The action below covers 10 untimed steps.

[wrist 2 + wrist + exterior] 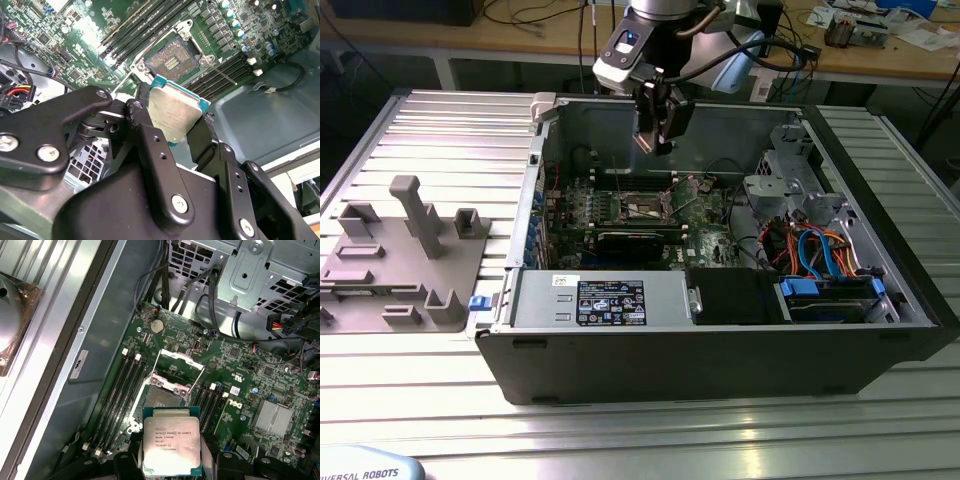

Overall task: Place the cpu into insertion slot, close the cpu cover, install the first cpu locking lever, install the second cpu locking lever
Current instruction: 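Place the cpu into insertion slot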

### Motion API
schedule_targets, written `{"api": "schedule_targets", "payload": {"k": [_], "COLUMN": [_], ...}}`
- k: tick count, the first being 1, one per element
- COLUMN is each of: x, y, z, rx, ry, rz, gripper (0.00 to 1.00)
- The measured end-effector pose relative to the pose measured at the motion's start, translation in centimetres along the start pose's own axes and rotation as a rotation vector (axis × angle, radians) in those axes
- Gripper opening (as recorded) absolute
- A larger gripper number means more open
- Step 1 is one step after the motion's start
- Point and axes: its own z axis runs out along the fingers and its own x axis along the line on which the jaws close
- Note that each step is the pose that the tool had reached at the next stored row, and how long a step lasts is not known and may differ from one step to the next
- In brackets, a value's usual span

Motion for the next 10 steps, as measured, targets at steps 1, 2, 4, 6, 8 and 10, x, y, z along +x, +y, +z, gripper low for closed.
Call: {"api": "schedule_targets", "payload": {"k": [1,2,4,6,8,10], "x": [0.00,0.00,0.00,0.00,0.00,0.00], "y": [0.00,0.00,0.00,0.00,0.00,0.00], "z": [0.00,0.01,0.01,0.02,0.03,0.04], "rx": [0.0000,0.0000,-0.0001,-0.0001,-0.0001,-0.0001], "ry": [-0.0003,-0.0005,-0.0009,-0.0012,-0.0015,-0.0019], "rz": [0.004,0.008,0.016,0.022,0.027,0.032], "gripper": [0.54,0.54,0.54,0.54,0.54,0.54]}}
